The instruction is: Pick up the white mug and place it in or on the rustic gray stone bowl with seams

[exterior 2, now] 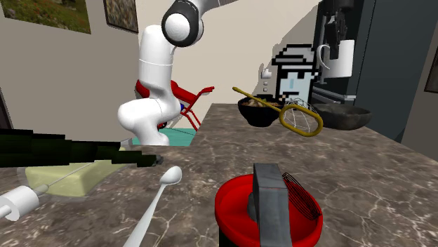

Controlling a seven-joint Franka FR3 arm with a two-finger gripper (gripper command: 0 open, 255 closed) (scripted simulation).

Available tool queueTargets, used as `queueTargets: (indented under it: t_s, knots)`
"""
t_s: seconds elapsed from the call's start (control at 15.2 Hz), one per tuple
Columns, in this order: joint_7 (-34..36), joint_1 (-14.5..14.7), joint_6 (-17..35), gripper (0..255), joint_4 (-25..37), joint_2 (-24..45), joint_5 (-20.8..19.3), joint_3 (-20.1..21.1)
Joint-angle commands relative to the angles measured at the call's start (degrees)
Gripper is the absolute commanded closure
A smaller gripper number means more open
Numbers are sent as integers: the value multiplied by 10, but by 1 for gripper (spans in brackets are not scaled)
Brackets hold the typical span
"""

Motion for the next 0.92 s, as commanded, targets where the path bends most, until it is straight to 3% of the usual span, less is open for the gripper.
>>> queueTargets:
  t_s: [0.0,0.86]
  knots:
    - [19,43,-36,255,93,66,-41,3]
    - [15,-15,112,255,-127,-15,10,1]
